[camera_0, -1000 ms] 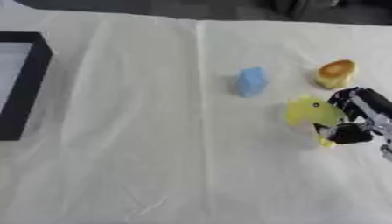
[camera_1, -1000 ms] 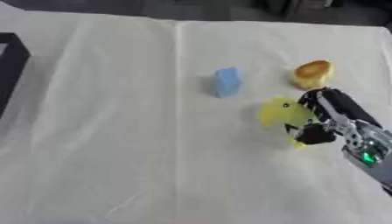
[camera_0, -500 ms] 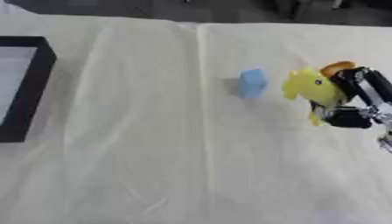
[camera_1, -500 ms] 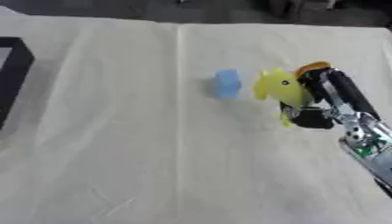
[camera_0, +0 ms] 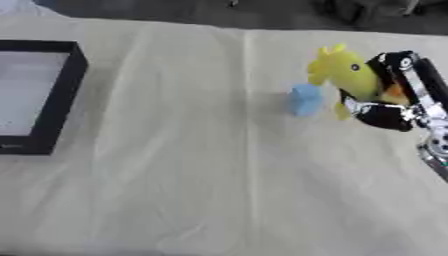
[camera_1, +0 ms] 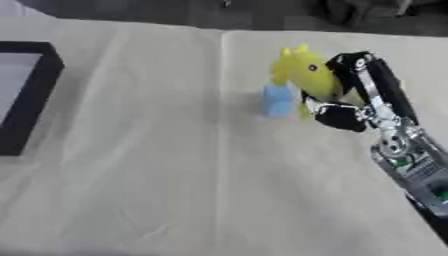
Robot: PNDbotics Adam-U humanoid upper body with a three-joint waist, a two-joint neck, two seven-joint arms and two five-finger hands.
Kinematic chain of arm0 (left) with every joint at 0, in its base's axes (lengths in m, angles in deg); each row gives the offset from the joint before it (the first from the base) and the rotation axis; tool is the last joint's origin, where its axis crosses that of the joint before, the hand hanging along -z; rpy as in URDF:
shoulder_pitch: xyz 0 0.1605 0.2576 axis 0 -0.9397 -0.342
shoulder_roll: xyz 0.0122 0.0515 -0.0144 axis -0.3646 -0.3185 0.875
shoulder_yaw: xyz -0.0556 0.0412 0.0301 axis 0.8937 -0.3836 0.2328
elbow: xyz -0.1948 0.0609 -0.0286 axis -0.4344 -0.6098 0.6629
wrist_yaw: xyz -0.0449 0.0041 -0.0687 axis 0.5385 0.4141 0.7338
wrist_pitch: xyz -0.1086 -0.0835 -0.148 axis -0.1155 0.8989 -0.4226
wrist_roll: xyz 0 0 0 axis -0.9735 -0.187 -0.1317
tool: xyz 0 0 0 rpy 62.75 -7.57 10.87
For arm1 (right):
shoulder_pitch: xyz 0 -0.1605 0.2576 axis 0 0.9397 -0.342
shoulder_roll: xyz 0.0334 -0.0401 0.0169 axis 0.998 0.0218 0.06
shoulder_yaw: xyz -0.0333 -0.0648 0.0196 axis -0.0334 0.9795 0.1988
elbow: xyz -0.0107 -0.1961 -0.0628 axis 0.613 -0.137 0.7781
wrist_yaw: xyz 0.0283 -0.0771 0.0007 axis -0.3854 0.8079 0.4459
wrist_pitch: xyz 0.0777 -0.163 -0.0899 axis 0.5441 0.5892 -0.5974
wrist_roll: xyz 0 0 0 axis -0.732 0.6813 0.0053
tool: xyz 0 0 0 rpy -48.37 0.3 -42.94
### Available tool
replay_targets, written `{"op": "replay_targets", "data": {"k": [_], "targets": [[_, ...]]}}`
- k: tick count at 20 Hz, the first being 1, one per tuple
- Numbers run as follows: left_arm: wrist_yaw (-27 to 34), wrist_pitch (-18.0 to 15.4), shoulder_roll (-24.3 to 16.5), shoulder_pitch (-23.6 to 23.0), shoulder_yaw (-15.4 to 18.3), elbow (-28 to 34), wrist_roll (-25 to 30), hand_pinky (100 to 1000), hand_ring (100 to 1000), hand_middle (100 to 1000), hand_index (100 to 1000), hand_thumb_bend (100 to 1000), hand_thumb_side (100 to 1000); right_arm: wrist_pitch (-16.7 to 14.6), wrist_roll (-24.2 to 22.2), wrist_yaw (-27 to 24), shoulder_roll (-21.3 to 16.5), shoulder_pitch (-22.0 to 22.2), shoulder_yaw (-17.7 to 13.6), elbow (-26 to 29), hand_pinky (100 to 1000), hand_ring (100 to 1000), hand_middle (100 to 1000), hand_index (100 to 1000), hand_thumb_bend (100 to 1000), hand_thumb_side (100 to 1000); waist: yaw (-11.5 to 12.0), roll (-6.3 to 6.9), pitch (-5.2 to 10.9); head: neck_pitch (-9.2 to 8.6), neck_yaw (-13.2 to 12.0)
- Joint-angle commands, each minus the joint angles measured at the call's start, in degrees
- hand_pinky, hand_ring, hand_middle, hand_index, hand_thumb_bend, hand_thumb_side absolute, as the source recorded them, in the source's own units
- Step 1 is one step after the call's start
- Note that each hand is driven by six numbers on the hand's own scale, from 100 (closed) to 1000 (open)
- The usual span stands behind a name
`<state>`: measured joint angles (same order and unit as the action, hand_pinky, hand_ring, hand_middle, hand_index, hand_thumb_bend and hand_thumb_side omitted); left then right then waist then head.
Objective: Pick up the objects with one hand, pass them to the other hand, and then place them into the box on the other side of the table.
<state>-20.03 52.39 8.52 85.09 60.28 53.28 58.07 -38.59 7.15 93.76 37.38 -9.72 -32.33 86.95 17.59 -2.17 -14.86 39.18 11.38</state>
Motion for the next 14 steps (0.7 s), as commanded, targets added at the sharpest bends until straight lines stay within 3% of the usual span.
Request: {"op": "replay_targets", "data": {"k": [1,8,14], "targets": [[1.63,2.31,-4.23,2.29,-0.52,0.86,1.04,926,540,741,883,587,727,0.75,2.27,4.74,1.62,-2.68,2.46,0.87,456,441,209,324,154,100,0.22,0.37,1.55,0.12,-0.13],[5.42,14.27,-13.06,10.6,-3.81,0.86,8.22,924,557,745,889,584,725,0.81,3.68,14.81,5.15,-7.49,8.13,0.87,491,452,230,341,181,100,0.89,0.98,2.07,0.38,0.39],[3.49,27.1,-18.94,21.07,-10.54,0.86,23.18,930,608,769,895,562,685,2.29,5.67,24.16,7.9,-10.25,11.57,0.87,511,454,244,348,177,100,1.26,1.54,2.31,0.79,1.24]]}}
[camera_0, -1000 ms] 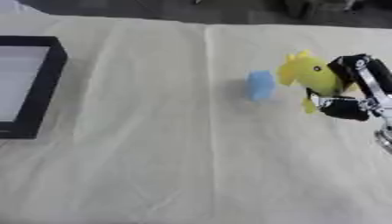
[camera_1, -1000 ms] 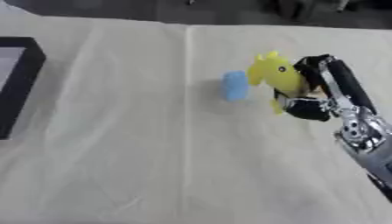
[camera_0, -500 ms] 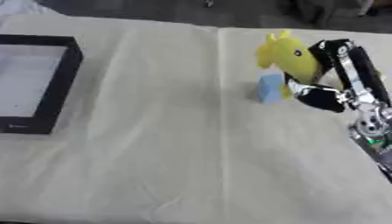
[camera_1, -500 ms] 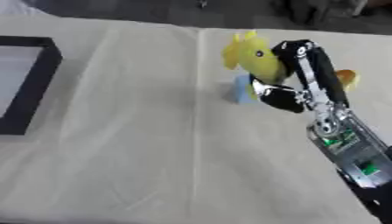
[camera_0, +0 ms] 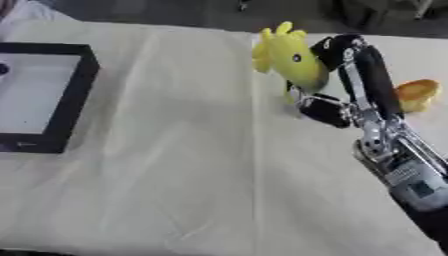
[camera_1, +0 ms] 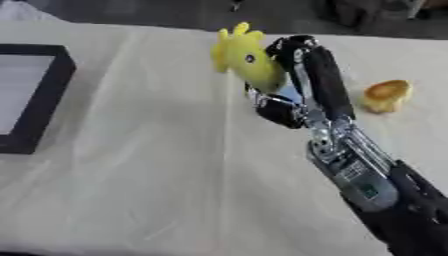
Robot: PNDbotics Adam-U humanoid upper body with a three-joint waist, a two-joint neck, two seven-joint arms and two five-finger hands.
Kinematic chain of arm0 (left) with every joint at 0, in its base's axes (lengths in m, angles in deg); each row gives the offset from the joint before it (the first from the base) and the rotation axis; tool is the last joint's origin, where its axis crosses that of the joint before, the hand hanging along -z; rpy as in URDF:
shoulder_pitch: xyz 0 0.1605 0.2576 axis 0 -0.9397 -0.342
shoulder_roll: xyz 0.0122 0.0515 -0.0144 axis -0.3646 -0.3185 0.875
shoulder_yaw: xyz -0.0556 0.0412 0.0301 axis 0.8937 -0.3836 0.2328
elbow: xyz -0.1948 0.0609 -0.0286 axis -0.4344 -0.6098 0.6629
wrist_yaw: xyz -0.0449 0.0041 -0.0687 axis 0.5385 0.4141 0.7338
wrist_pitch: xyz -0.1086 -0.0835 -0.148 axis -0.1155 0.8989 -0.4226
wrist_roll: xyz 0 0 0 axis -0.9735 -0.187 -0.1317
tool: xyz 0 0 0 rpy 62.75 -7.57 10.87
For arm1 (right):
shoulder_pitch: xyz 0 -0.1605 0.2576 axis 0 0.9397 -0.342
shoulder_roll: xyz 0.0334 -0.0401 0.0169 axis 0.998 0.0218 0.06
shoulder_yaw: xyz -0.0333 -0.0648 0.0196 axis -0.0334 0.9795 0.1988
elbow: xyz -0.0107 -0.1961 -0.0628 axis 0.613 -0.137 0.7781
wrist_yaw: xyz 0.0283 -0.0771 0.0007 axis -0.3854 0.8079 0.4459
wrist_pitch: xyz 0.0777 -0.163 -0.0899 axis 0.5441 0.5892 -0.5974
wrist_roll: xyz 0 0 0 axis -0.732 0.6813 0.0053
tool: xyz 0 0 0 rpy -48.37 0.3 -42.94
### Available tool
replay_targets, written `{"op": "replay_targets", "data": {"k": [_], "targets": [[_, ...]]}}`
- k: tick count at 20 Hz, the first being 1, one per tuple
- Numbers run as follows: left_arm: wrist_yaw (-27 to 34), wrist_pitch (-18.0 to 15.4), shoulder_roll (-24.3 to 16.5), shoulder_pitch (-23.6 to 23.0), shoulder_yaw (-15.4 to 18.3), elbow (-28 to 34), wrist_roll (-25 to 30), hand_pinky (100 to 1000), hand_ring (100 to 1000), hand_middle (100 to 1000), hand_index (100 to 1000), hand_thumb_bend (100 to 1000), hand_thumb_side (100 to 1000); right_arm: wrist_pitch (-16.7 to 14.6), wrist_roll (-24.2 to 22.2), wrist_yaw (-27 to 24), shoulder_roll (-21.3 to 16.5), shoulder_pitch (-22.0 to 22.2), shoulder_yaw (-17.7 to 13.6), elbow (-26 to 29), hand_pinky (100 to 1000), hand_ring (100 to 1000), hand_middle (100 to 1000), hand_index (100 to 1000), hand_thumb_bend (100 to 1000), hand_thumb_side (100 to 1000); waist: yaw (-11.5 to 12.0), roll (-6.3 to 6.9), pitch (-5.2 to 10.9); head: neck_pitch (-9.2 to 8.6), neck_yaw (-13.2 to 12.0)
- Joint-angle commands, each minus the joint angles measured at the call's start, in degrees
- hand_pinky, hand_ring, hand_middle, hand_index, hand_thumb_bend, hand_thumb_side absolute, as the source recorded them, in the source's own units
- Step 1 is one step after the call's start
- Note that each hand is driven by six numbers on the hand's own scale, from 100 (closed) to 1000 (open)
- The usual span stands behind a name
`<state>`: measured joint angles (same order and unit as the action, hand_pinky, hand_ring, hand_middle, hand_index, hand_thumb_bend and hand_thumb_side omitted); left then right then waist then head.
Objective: Pick up the objects with one hand, pass them to the other hand, and then place them into the box on the other side of the table.
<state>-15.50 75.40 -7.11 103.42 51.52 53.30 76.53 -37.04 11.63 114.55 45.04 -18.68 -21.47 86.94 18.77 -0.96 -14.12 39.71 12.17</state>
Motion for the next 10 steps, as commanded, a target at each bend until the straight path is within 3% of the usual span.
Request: {"op": "replay_targets", "data": {"k": [1,2,3,10], "targets": [[-1.7,6.04,-3.61,4.33,-3.0,0.84,6.49,933,623,776,895,563,675,1.21,1.85,4.57,0.63,-1.72,1.13,0.88,515,456,248,351,175,100,0.13,0.43,1.6,0.31,0.54],[-2.39,7.89,-3.72,5.84,-4.17,0.84,8.14,935,630,780,896,564,666,1.67,2.38,5.67,1.02,-2.1,1.54,0.88,516,457,250,353,243,100,0.17,0.52,1.63,0.36,0.6],[-3.13,9.65,-3.64,7.49,-5.39,0.84,9.72,935,638,783,897,567,655,2.02,2.64,6.63,1.4,-2.49,2.08,0.88,517,457,251,353,174,100,0.2,0.62,1.68,0.42,0.66],[-8.58,20.0,-0.69,17.0,-12.93,0.84,15.85,952,709,821,922,602,542,1.04,2.74,12.67,2.72,-4.57,5.54,0.88,549,466,264,358,165,100,0.96,1.55,2.05,0.79,1.07]]}}
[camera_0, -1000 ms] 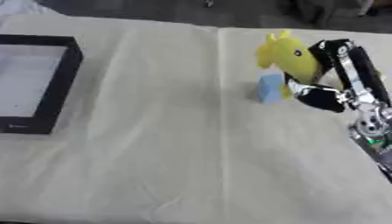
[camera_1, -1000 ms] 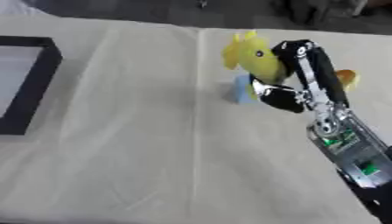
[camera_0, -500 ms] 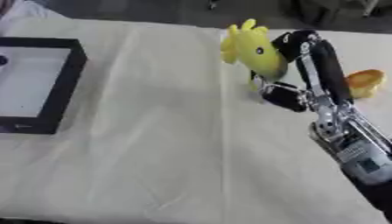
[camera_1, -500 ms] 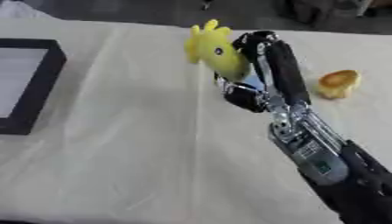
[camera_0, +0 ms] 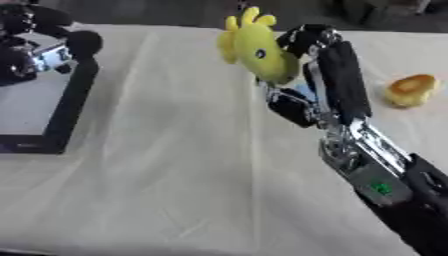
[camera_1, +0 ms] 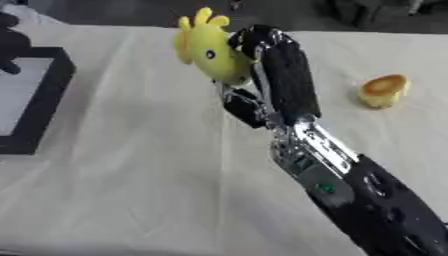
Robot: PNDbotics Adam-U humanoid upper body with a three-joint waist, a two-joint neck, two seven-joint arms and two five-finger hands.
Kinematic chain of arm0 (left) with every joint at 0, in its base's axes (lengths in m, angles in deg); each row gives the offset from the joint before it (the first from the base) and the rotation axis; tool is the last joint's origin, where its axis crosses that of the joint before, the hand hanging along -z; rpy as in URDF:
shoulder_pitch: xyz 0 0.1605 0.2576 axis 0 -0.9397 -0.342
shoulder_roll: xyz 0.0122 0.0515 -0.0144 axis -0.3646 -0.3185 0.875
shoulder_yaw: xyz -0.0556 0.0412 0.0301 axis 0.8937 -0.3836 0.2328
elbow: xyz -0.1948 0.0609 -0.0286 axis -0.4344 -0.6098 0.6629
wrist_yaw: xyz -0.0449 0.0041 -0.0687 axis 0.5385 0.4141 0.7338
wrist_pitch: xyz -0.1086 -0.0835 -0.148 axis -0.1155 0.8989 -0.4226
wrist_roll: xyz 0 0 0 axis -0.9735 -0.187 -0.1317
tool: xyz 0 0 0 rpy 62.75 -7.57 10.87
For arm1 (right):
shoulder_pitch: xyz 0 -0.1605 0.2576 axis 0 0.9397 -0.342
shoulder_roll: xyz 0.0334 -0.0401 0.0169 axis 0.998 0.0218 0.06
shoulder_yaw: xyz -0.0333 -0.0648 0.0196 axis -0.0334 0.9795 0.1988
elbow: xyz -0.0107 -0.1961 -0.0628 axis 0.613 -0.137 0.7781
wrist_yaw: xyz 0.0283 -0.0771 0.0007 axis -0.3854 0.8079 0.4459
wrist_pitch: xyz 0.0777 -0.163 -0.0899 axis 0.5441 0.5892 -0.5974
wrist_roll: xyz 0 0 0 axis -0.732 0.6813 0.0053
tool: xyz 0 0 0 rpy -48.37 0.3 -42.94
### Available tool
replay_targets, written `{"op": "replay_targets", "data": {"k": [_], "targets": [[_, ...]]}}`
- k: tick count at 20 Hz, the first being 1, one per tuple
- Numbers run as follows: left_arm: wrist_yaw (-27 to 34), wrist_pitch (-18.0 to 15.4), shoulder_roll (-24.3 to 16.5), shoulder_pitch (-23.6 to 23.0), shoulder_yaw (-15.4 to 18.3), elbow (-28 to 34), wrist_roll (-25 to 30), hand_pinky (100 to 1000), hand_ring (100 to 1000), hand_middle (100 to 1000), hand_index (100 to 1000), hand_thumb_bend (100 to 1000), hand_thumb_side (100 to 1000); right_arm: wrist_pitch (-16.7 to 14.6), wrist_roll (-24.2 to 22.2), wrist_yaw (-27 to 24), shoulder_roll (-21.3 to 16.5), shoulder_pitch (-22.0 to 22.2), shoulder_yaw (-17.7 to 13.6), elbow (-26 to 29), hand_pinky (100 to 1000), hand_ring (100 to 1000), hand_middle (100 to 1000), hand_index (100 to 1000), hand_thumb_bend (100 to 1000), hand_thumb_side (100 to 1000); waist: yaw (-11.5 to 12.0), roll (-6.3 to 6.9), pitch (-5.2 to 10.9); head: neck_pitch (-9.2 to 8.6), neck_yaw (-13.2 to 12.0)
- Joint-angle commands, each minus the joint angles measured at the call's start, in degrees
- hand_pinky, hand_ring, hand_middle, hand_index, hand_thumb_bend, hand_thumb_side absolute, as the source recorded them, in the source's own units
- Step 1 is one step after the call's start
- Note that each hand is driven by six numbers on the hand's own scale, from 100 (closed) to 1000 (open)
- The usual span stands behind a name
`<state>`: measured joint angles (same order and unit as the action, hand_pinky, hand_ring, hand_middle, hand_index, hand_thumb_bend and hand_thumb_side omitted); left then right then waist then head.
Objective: Pick up the objects with one hand, pass them to the other hand, and then place them into the box on the other side of the table.
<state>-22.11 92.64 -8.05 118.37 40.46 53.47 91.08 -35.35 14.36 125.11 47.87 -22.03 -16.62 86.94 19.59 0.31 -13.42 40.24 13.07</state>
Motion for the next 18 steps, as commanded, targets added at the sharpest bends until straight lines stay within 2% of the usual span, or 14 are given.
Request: {"op": "replay_targets", "data": {"k": [1,4,8,13,18], "targets": [[-2.79,3.19,0.91,2.59,-3.18,0.67,1.61,952,712,822,923,606,534,-1.02,-0.22,2.97,0.01,-1.49,1.11,0.88,552,467,265,358,165,100,0.2,0.34,1.39,0.31,0.2],[-5.22,3.56,2.18,3.64,-6.65,0.67,2.57,952,733,828,926,624,498,-2.0,-0.77,5.22,0.24,-1.86,2.24,0.88,559,470,269,360,163,100,0.29,0.45,1.45,0.52,0.3],[-8.87,3.61,3.35,4.87,-9.0,0.67,3.98,954,744,832,927,640,484,-2.43,-0.62,6.7,0.77,-1.88,3.37,0.88,560,470,272,361,162,100,0.46,0.59,1.44,0.89,-0.03],[-11.92,3.61,4.67,5.45,-9.65,0.67,5.59,959,742,832,933,653,484,-4.58,1.25,9.08,1.14,-2.23,4.26,0.88,576,475,281,364,159,100,0.43,0.54,1.34,0.47,-0.33],[-13.65,3.61,6.72,5.98,-9.96,0.67,6.23,963,736,825,932,662,447,-6.95,2.55,11.29,1.63,-2.41,5.56,0.88,587,476,288,365,158,100,0.34,0.29,1.18,0.28,-0.71]]}}
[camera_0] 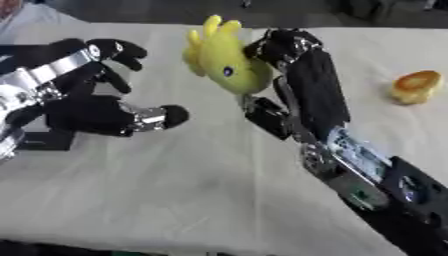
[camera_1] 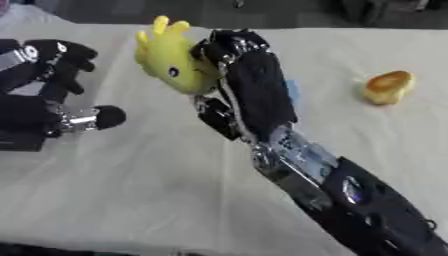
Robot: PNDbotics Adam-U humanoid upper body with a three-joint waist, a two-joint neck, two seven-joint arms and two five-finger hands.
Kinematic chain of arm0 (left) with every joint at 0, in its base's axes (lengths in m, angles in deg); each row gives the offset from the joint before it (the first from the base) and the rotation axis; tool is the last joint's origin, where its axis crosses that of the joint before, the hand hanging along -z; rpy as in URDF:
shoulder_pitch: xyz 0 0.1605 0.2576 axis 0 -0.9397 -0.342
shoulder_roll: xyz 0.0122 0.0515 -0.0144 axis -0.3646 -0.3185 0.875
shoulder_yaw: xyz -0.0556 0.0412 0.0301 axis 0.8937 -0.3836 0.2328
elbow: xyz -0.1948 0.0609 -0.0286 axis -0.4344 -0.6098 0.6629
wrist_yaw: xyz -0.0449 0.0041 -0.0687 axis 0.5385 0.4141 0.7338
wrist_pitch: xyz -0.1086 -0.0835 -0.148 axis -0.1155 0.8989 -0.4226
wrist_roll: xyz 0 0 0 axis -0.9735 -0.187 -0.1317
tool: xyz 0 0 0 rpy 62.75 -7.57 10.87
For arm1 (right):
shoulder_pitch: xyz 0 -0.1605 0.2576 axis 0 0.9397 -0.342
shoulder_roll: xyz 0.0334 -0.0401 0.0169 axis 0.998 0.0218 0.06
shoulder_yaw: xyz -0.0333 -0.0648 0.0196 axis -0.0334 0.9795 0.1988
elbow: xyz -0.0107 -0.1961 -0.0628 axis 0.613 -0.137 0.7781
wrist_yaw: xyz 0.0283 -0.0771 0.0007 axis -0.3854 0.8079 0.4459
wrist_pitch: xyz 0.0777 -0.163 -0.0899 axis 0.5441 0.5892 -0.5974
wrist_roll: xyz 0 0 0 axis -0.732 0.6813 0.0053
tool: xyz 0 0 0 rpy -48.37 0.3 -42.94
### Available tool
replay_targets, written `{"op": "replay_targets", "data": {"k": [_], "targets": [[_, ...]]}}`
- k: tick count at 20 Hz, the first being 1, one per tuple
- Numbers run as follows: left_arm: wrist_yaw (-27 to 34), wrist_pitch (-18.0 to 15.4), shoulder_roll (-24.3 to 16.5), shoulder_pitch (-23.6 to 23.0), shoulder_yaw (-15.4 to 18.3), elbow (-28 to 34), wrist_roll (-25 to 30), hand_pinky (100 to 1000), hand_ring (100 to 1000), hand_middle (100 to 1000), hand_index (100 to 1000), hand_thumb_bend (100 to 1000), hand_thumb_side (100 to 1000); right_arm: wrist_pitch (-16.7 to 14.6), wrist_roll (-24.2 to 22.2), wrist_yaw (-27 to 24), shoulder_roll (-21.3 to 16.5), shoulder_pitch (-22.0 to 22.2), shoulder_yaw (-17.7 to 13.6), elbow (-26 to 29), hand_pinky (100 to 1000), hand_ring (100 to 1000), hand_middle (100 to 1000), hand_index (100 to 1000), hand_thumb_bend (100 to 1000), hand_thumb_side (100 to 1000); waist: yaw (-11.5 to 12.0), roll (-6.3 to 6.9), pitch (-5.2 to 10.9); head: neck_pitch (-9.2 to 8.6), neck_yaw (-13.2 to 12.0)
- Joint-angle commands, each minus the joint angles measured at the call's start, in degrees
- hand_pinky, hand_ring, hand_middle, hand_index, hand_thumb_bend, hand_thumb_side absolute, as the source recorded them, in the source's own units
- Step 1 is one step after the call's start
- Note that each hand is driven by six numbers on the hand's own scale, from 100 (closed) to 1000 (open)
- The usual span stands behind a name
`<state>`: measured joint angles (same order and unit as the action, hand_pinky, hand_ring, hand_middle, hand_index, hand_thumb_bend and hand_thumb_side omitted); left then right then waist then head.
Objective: Pick up the objects with one hand, pass them to the other hand, and then place them into the box on the other side of the table.
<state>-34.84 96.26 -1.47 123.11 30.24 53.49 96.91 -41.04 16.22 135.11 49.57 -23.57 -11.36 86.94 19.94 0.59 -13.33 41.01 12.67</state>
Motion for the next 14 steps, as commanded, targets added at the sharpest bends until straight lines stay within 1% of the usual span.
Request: {"op": "replay_targets", "data": {"k": [1,6,10,14], "targets": [[-1.14,-0.01,0.45,1.23,0.21,0.66,0.5,963,736,823,930,664,443,-1.87,1.07,1.72,0.01,-0.93,0.57,0.88,590,476,289,366,158,100,-0.04,-0.02,1.06,-0.53,-0.38],[-1.1,-0.01,1.93,1.37,0.13,0.66,0.85,967,727,816,926,676,445,-5.26,2.58,3.86,-0.02,-1.37,1.82,0.88,610,482,297,368,157,100,-0.11,-0.11,0.98,-0.63,-0.46],[-0.06,-0.01,3.26,2.07,0.01,0.66,0.49,966,722,813,923,677,444,-7.22,2.82,4.19,0.12,-1.86,2.56,0.88,617,483,300,369,158,100,-0.11,-0.17,0.94,-0.67,-0.38],[-0.15,-0.01,3.77,1.84,-0.51,0.66,-0.31,964,723,812,923,671,443,-9.17,3.12,4.75,0.24,-2.34,3.14,0.88,630,486,304,370,159,100,-0.26,-0.24,0.81,-0.83,-0.48]]}}
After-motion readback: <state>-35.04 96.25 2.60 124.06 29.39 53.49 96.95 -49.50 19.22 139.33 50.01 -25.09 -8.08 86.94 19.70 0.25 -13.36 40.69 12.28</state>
